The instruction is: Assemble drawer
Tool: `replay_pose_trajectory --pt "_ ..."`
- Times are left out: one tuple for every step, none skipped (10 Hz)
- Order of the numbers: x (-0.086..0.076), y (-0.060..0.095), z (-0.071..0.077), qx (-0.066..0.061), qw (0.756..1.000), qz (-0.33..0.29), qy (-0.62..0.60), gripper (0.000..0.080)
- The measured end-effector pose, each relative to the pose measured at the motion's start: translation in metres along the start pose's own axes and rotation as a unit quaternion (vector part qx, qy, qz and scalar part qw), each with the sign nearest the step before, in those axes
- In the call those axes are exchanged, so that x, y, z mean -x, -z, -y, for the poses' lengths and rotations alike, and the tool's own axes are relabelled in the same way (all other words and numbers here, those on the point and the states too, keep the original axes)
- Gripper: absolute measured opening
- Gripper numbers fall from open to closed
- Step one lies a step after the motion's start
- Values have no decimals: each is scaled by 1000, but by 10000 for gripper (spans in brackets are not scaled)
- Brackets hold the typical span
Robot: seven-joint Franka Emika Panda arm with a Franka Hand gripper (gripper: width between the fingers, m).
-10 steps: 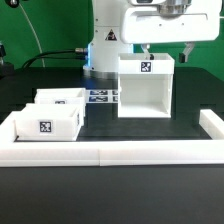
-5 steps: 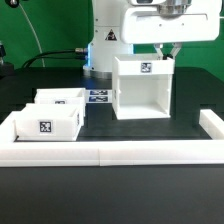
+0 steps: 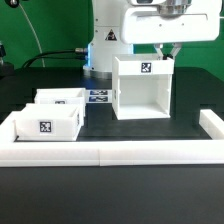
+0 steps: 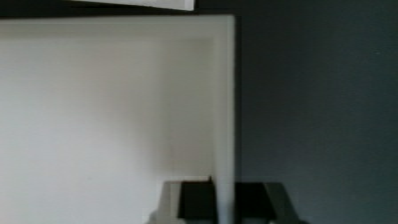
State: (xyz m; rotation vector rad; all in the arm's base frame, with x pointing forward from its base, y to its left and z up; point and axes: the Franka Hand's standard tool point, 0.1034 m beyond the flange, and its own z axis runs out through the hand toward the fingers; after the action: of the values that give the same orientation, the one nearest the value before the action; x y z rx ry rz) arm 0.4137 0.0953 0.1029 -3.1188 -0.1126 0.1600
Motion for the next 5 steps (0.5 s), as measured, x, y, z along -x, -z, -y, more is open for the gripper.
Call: replay_pose_trajectory --pt "-1 0 0 0 1000 0 2 38" --pt "-14 1 -2 -3 1000 -4 8 38" --pt "-36 4 -1 -7 1000 -13 5 38" --pt "-58 6 1 -11 1000 -22 4 38" --pt "-75 8 3 -14 999 -29 3 38"
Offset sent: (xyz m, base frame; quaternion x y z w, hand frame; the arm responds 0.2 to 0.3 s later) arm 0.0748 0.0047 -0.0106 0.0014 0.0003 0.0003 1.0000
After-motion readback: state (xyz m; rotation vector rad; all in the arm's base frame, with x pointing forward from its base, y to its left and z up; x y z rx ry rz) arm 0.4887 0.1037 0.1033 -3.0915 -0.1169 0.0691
